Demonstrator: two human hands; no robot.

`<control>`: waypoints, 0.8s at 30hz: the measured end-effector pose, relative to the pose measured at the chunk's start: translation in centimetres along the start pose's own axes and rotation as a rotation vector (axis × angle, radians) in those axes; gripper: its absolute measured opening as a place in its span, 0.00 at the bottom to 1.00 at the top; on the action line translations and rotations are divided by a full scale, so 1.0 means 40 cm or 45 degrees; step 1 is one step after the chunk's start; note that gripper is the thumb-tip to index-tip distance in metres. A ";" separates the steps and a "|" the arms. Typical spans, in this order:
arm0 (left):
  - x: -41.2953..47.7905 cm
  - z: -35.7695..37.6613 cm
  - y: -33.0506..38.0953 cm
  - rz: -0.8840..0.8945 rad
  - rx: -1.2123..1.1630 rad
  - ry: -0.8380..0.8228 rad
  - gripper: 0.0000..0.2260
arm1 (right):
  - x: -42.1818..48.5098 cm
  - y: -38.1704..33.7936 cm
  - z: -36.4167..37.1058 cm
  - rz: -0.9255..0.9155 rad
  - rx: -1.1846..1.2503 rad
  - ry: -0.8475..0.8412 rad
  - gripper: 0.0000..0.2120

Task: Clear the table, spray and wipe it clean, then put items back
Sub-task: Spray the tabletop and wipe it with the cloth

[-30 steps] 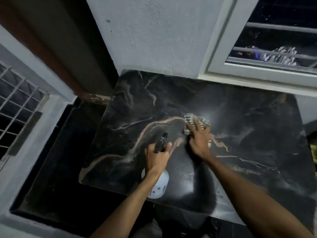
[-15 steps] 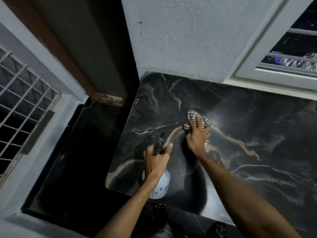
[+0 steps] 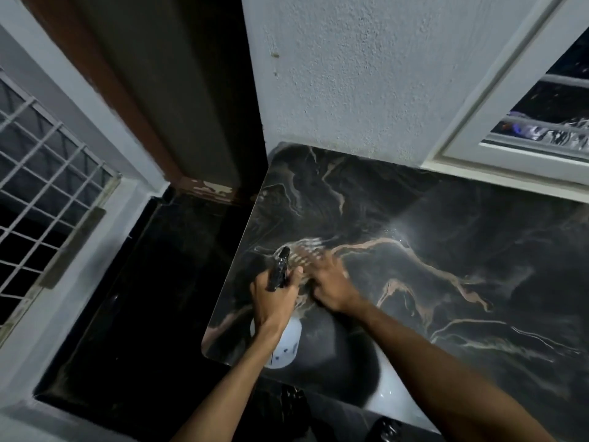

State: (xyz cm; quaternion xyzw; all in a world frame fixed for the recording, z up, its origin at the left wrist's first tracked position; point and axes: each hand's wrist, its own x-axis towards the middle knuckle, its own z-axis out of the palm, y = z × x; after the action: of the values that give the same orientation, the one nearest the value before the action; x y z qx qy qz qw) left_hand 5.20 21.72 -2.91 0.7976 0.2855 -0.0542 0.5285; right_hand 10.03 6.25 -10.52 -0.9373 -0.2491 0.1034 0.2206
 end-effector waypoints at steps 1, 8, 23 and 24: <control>0.000 0.005 0.002 -0.014 -0.010 -0.002 0.11 | 0.010 0.050 -0.030 0.235 0.032 0.082 0.35; 0.016 0.046 0.039 -0.038 0.056 -0.020 0.14 | 0.039 0.035 -0.042 0.336 0.081 0.058 0.37; 0.162 0.032 0.115 -0.014 0.071 0.173 0.17 | 0.344 0.148 -0.131 0.440 0.120 0.079 0.35; 0.175 0.020 0.115 -0.010 0.054 0.191 0.17 | 0.371 0.135 -0.138 0.542 0.135 0.096 0.35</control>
State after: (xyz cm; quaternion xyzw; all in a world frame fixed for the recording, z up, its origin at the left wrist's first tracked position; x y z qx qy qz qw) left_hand 13.54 22.55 -2.25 0.8093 0.3263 -0.0025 0.4884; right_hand 26.67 7.65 -9.41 -0.9591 -0.0312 0.1254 0.2520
